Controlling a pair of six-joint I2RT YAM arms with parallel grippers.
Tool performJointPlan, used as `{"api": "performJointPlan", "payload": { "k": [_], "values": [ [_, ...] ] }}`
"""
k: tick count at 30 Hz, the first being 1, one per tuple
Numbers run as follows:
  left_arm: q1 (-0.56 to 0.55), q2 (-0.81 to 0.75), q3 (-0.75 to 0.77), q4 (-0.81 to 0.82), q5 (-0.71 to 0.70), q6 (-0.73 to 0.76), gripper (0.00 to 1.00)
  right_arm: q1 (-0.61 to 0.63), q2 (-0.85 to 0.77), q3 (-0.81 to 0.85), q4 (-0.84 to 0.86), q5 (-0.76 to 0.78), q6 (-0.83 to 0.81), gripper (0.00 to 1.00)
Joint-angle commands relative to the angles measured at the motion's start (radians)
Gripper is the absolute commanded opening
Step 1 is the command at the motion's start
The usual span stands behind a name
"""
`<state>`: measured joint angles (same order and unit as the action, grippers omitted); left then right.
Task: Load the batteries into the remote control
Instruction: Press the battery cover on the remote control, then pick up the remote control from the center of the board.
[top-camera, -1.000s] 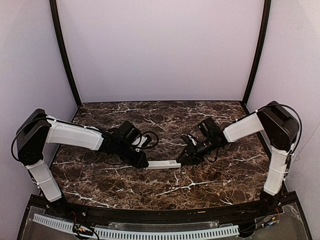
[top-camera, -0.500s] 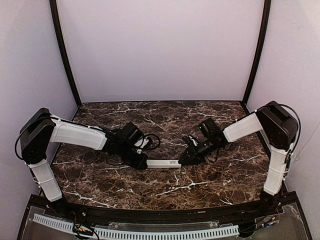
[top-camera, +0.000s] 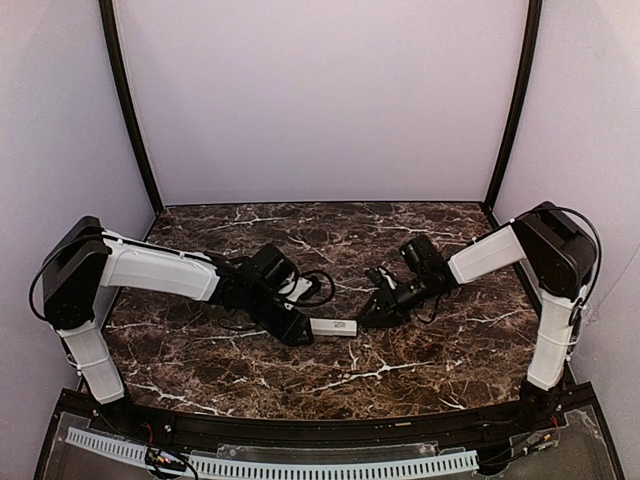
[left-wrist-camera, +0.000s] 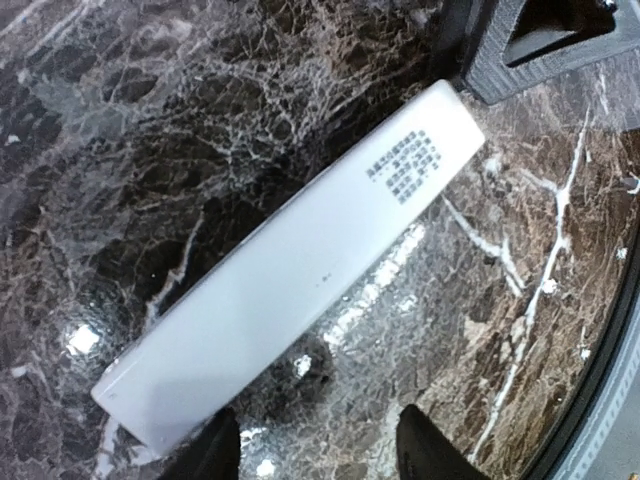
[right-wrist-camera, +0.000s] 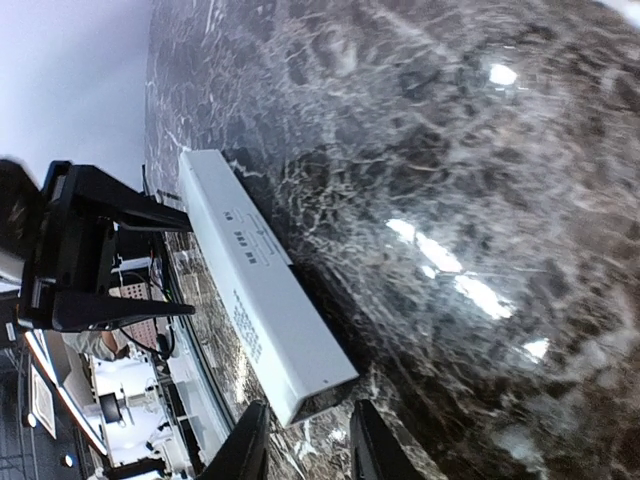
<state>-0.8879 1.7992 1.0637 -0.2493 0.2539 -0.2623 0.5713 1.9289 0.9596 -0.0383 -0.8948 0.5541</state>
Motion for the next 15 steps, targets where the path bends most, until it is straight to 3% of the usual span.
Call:
{"api": "performJointPlan", "payload": {
  "k": [1, 6, 10, 15],
  "values": [
    [0.010, -0.124, 0.014, -0.068, 0.015, 0.145, 0.62, -0.049, -0.063, -0.030, 0.000, -0.008, -0.034, 0.34],
    [0.009, -0.108, 0.119, -0.204, 0.000, 0.335, 0.78, -0.095, -0.133, -0.051, 0.001, 0.000, -0.084, 0.47],
    [0.010, -0.061, 0.190, -0.261, -0.034, 0.473, 0.79, -0.120, -0.207, -0.074, 0.014, 0.017, -0.120, 0.54],
    [0.022, -0.006, 0.251, -0.321, -0.086, 0.679, 0.78, -0.144, -0.268, -0.101, 0.032, 0.010, -0.138, 0.56]
  ]
}}
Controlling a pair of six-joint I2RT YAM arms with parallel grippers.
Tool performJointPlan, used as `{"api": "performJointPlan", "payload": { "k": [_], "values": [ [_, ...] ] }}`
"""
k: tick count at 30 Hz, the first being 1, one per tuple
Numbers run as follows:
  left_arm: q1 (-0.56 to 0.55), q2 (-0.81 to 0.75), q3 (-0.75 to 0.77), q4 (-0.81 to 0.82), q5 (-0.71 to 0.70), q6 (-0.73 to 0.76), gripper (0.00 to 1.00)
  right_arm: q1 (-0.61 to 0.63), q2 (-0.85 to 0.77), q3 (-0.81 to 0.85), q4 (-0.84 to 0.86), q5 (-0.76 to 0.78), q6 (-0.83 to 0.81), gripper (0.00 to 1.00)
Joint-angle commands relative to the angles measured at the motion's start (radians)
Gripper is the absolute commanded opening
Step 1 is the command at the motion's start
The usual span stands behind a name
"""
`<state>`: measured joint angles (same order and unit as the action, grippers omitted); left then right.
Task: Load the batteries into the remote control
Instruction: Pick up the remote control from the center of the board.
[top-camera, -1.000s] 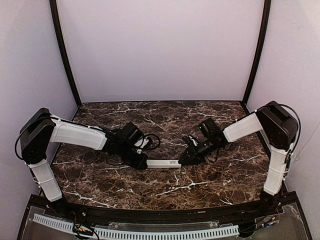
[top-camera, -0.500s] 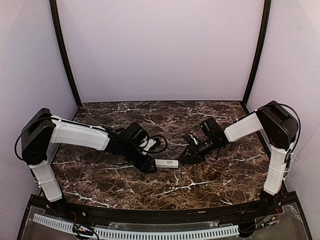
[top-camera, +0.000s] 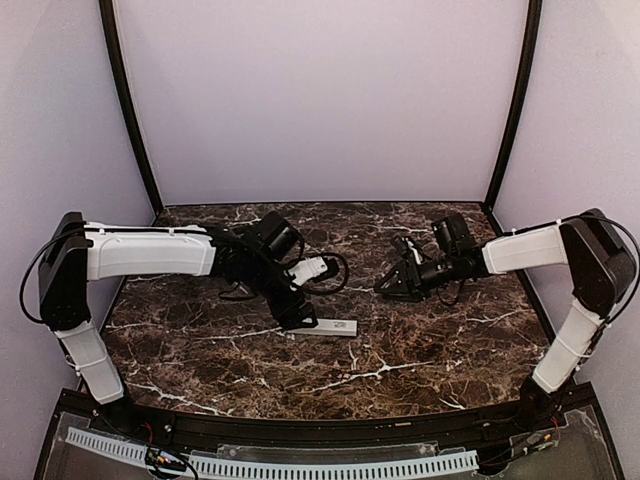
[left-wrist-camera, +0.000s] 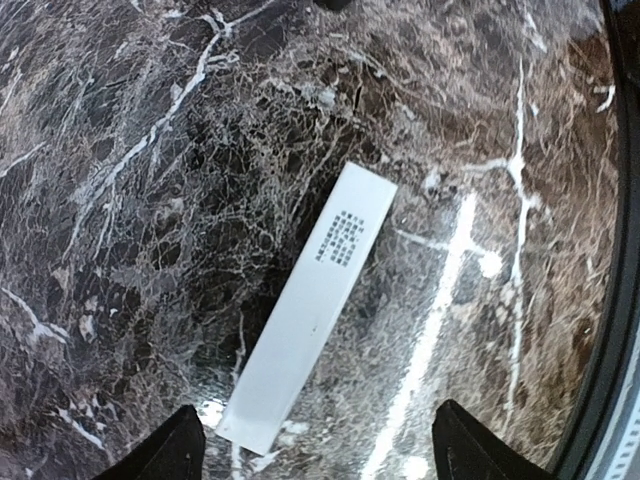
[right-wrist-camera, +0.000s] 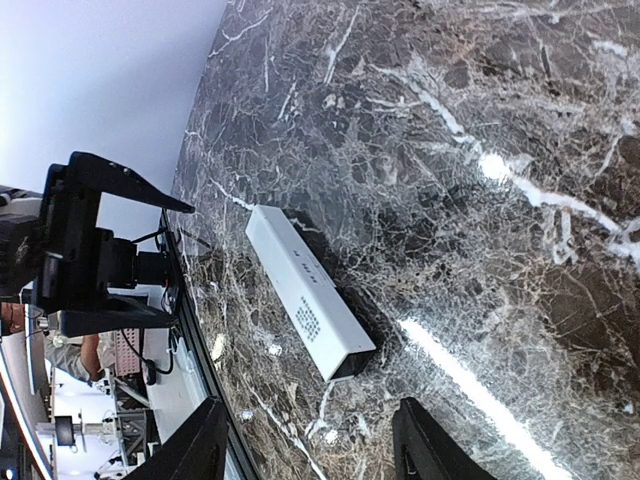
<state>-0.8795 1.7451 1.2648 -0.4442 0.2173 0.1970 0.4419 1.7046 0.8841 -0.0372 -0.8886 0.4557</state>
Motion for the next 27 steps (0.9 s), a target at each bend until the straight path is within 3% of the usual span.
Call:
{"api": "performJointPlan", "payload": {
  "k": [1, 7, 19, 27],
  "values": [
    [0.019, 0.063, 0.054, -0.139, -0.040, 0.241, 0.77, -0.016, -0.053, -0.031, 0.032, 0.003, -0.045, 0.56],
    [0.048, 0.118, 0.047, -0.096, 0.077, 0.367, 0.70, -0.022, -0.073, -0.068, 0.068, -0.015, -0.060, 0.54],
    [0.045, 0.264, 0.137, -0.117, 0.096, 0.447, 0.59, -0.029, -0.131, -0.104, 0.102, -0.022, -0.091, 0.52],
    [0.021, 0.283, 0.136, -0.096, 0.061, 0.454, 0.35, -0.036, -0.170, -0.114, 0.112, -0.012, -0.126, 0.51]
  ]
}}
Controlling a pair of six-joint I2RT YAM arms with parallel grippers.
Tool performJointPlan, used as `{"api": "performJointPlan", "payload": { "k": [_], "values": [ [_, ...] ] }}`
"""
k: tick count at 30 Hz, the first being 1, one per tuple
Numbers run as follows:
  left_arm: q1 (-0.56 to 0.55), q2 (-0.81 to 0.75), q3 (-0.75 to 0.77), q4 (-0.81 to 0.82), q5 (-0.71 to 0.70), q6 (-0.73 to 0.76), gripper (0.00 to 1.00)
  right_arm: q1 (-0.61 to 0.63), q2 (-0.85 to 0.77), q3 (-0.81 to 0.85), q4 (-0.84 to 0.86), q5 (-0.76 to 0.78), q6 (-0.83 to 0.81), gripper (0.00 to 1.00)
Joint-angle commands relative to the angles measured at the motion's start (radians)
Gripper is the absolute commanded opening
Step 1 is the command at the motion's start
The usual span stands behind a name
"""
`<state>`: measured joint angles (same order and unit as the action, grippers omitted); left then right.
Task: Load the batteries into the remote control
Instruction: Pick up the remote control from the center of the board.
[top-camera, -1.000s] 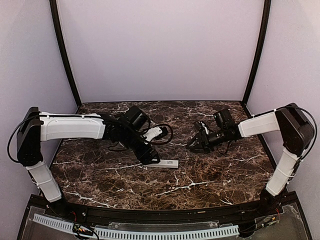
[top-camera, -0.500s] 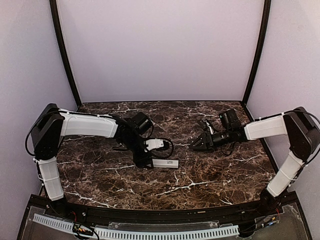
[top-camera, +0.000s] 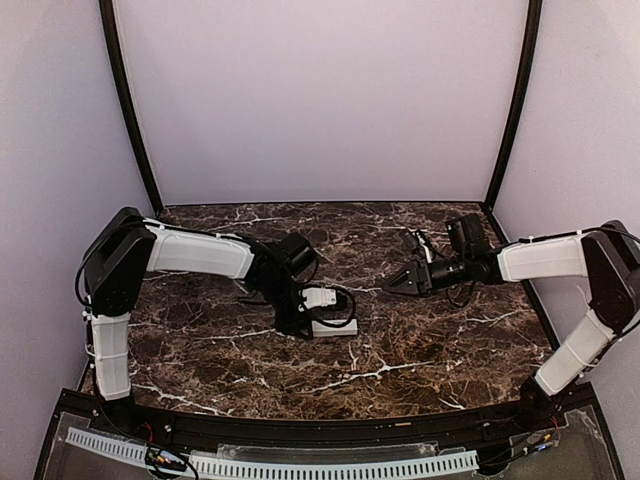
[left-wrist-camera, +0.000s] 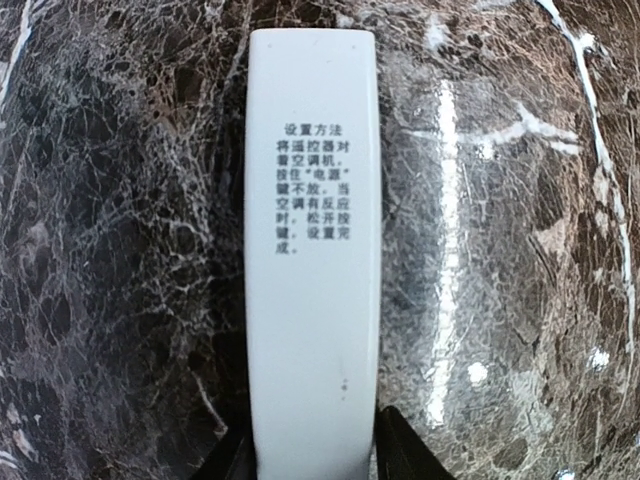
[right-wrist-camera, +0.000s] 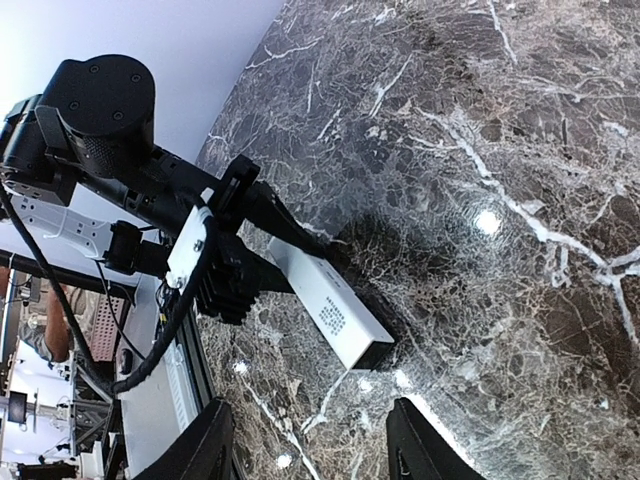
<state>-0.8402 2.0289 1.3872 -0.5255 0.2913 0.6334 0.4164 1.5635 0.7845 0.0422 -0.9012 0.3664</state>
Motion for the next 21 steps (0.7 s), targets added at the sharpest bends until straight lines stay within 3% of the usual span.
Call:
{"api": "performJointPlan", "payload": {
  "k": [1, 9, 21],
  "values": [
    [-0.019, 0.000, 0.012, -0.007, -0.014, 0.015, 0.34, -0.013, -0.031, -0.016, 0.033, 0.003, -0.039, 0.51],
    [-0.020, -0.047, 0.009, 0.060, 0.068, -0.068, 0.15, -0.029, -0.057, -0.031, 0.063, 0.013, -0.054, 0.50],
    [-0.020, -0.302, -0.042, 0.380, 0.327, -0.409, 0.11, -0.027, -0.288, -0.078, 0.267, -0.153, -0.056, 0.63]
  ]
}}
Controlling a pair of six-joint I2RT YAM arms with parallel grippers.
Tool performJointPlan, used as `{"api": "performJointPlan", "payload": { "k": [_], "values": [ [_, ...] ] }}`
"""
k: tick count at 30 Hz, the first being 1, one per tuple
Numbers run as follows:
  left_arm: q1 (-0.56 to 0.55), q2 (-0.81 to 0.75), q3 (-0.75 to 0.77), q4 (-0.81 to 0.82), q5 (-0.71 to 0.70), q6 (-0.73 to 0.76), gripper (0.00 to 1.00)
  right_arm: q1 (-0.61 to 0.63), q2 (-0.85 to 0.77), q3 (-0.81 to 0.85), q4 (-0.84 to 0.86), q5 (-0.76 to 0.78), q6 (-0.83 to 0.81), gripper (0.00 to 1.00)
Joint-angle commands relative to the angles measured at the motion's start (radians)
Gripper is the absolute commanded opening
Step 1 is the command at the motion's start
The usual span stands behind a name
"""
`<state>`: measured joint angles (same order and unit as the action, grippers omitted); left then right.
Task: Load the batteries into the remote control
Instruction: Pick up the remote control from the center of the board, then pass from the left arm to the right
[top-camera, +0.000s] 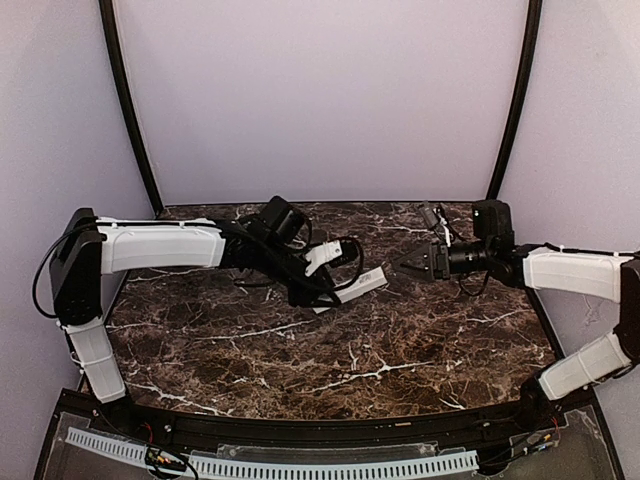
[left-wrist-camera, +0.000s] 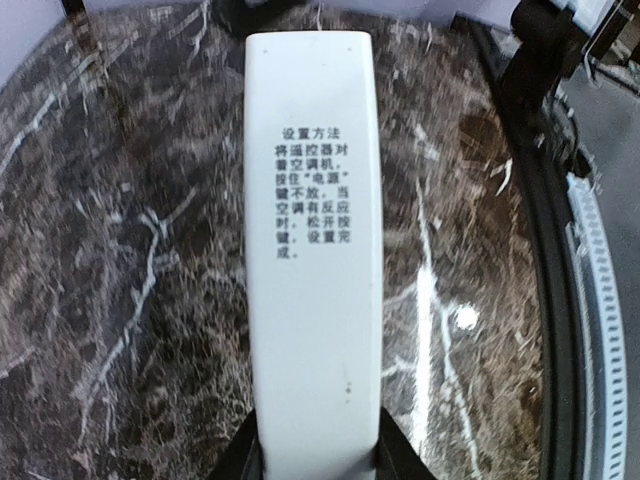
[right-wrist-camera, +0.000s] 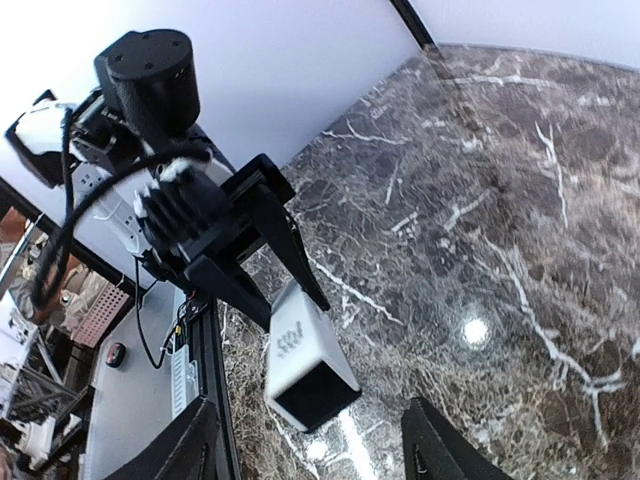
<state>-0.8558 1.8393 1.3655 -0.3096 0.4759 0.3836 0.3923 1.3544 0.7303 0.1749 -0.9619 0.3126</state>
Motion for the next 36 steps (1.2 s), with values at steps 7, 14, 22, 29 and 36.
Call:
{"api": "performJointPlan", "payload": {
  "k": [7, 14, 22, 29, 36],
  "values": [
    [-0.006, -0.184, -0.072, 0.360, 0.255, -0.350, 0.08, 0.033, -0.164, -0.025, 0.248, -0.158, 0.024, 0.68],
    [-0.031, -0.186, -0.074, 0.424, 0.286, -0.407, 0.08, 0.112, -0.151, 0.078, 0.132, -0.109, -0.064, 0.68],
    [-0.045, -0.176, -0.105, 0.525, 0.313, -0.464, 0.08, 0.147, -0.116, 0.105, 0.162, -0.120, -0.059, 0.51],
    [-0.044, -0.156, -0.126, 0.628, 0.332, -0.527, 0.08, 0.154, -0.113, 0.115, 0.183, -0.143, -0.044, 0.32],
    [-0.044, -0.144, -0.123, 0.630, 0.338, -0.544, 0.07, 0.158, -0.091, 0.122, 0.190, -0.164, -0.035, 0.30]
  ]
}}
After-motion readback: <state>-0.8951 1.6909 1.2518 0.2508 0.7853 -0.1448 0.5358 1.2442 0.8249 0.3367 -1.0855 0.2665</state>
